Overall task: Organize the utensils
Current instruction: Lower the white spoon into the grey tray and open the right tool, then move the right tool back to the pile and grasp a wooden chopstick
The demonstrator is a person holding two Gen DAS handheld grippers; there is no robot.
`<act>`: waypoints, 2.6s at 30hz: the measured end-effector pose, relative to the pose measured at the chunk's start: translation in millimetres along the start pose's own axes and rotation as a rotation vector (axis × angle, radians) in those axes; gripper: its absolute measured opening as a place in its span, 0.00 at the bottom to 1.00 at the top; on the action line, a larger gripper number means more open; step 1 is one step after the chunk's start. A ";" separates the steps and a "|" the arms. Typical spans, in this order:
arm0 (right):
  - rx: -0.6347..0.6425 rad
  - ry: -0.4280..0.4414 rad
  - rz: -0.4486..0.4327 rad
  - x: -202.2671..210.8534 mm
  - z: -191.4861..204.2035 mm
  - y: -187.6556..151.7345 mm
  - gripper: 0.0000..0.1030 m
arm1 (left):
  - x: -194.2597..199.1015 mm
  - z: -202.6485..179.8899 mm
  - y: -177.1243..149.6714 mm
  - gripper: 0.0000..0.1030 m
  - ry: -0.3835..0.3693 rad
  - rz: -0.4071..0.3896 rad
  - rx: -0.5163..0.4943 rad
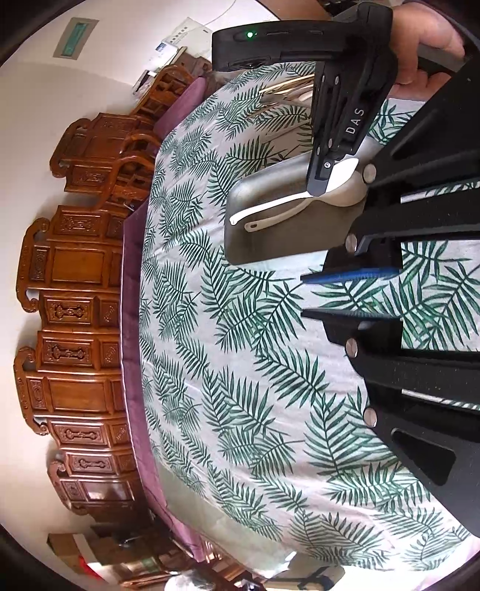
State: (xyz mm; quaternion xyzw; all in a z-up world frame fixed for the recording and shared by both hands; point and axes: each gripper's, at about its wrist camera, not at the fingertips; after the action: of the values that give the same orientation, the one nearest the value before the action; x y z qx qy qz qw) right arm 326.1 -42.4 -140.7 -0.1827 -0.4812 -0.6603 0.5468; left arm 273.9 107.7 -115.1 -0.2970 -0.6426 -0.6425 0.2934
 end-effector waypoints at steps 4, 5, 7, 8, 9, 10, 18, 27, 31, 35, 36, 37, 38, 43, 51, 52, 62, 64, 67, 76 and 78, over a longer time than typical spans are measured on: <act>-0.015 0.028 0.008 -3.5 4.0 0.5 0.07 | 3.3 4.3 -0.1 0.15 0.006 -0.005 0.002; -0.014 0.031 0.008 -4.0 5.6 0.8 0.08 | 4.3 5.5 0.1 0.15 0.007 -0.006 0.002; -0.007 0.046 0.009 -4.3 9.6 -0.7 0.08 | 5.2 6.5 0.0 0.15 0.010 -0.007 0.002; -0.004 0.051 0.008 -3.4 10.6 -1.0 0.08 | 5.8 6.2 -0.8 0.15 0.010 -0.007 0.002; 0.002 0.058 0.008 -2.4 11.8 -1.7 0.08 | 6.4 5.9 -1.5 0.15 0.011 -0.008 0.002; 0.008 0.063 0.009 -1.3 12.5 -2.4 0.08 | 6.8 5.3 -1.9 0.15 0.011 -0.008 0.001; 0.045 0.070 0.008 14.8 5.4 -7.8 0.20 | 9.0 -8.6 -4.5 0.16 0.006 -0.012 -0.021; 0.066 0.060 -0.038 59.1 -17.5 -15.9 0.20 | 19.8 -36.4 -5.5 0.21 -0.013 -0.034 -0.064; 0.096 0.045 -0.064 89.2 -33.3 -22.1 0.20 | 24.9 -51.8 -5.6 0.26 -0.029 -0.042 -0.086; 0.130 -0.004 -0.090 123.1 -55.4 -30.4 0.20 | 29.7 -73.0 -6.7 0.34 -0.058 -0.052 -0.109; 0.135 -0.018 -0.094 129.2 -60.2 -31.5 0.20 | 30.3 -78.1 -7.1 0.39 -0.067 -0.052 -0.113; 0.142 -0.034 -0.098 136.8 -66.8 -34.2 0.20 | 31.5 -84.0 -7.9 0.44 -0.076 -0.054 -0.118; 0.147 -0.051 -0.102 143.4 -73.1 -36.5 0.20 | 32.5 -89.2 -8.7 0.46 -0.085 -0.057 -0.122; 0.160 -0.140 -0.127 174.5 -111.2 -53.7 0.21 | 32.0 -116.8 -14.6 0.60 -0.127 -0.051 -0.144; 0.118 -0.225 -0.152 190.6 -165.7 -74.5 0.28 | 24.0 -158.3 -28.6 0.70 -0.174 -0.023 -0.173; 0.112 -0.231 -0.148 189.2 -170.7 -76.3 0.28 | 22.7 -164.4 -31.1 0.70 -0.180 -0.016 -0.179; 0.024 -0.291 -0.025 150.3 -226.5 -91.7 0.28 | 19.6 -198.8 -53.4 0.72 -0.196 0.009 -0.221; -0.014 -0.273 -0.022 147.0 -238.3 -93.0 0.28 | 17.5 -203.8 -59.4 0.72 -0.197 0.019 -0.229; -0.047 -0.271 -0.038 144.9 -248.1 -94.3 0.28 | 14.5 -208.7 -65.9 0.72 -0.200 0.032 -0.232; -0.105 -0.244 -0.080 138.8 -263.4 -89.0 0.23 | -3.2 -227.2 -81.4 0.72 -0.209 0.076 -0.234; -0.095 -0.252 -0.081 136.7 -262.0 -87.5 0.23 | -4.8 -231.6 -84.0 0.72 -0.210 0.081 -0.244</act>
State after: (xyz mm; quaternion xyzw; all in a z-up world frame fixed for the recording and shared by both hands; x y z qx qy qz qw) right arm 276.3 -341.3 -197.1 -0.2703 -0.5211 -0.6759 0.4455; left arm 212.2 -123.7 -173.0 -0.4218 -0.5743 -0.6688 0.2119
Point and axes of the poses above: each gripper's, at about its wrist camera, not at the fingertips, and x roughly against the way its jaws point, z to its left, y to its top, and after that the axes turned 5 degrees about y, right-handed
